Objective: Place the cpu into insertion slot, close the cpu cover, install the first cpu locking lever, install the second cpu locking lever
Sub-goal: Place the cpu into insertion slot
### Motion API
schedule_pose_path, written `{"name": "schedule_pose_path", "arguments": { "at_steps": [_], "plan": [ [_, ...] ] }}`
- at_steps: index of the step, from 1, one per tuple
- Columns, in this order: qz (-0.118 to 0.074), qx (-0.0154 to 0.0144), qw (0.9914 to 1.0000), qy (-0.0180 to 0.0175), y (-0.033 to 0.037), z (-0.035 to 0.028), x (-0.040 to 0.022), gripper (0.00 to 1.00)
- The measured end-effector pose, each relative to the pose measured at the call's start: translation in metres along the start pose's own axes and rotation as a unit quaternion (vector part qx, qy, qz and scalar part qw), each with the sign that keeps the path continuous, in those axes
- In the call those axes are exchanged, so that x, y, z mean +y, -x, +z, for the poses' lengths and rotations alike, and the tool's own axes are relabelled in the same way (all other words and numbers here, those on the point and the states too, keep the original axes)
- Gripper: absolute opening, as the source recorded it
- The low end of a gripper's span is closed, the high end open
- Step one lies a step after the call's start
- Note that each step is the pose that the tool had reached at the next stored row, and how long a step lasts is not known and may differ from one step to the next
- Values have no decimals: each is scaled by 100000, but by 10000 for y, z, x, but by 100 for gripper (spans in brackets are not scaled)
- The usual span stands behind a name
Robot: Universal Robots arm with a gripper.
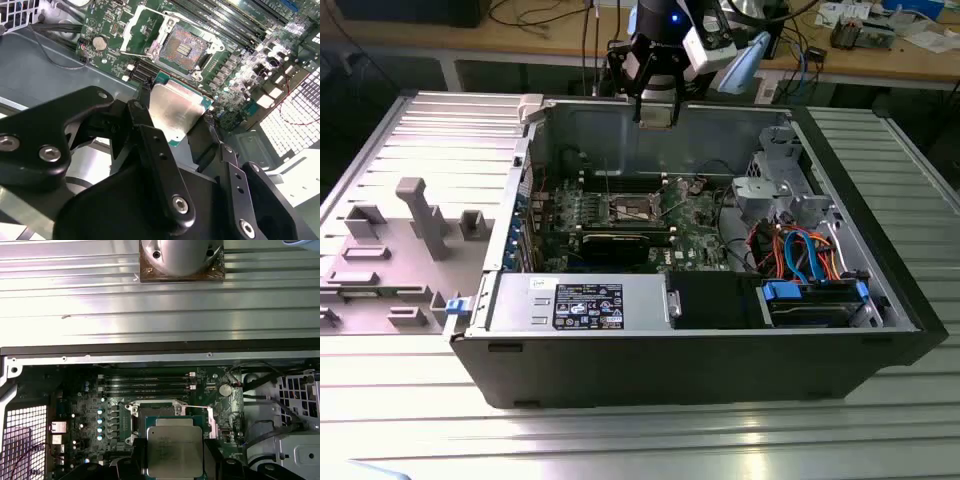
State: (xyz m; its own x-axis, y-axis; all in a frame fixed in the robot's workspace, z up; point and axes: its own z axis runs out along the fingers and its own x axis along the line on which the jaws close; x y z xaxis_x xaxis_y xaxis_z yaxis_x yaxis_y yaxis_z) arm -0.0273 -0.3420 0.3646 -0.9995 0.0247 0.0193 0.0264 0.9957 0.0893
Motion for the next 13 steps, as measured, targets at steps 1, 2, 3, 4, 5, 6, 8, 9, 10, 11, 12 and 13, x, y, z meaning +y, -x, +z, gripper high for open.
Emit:
{"name": "schedule_pose_path", "arguments": {
  "at_steps": [1,2,3,4,5,6,8,9,10,11,12,13],
  "plan": [
    [0,2,100000,1,0,0,0,55],
    [1,1,100000,-2,0,0,0,55],
    [1,1,100000,0,0,0,0,55],
    [3,3,100000,0,0,0,0,55],
    [0,2,100000,0,0,0,0,55],
    [2,-3,100000,-1,0,0,0,55],
    [5,0,100000,6,0,0,0,55],
    [4,0,100000,3,0,0,-4,55],
    [2,4,100000,-2,0,-1,-8,55],
    [-1,2,100000,-3,0,-1,-13,55],
    [1,0,100000,-8,0,-1,-18,55],
    [2,-1,100000,-17,0,-1,-20,55]
  ]
}}
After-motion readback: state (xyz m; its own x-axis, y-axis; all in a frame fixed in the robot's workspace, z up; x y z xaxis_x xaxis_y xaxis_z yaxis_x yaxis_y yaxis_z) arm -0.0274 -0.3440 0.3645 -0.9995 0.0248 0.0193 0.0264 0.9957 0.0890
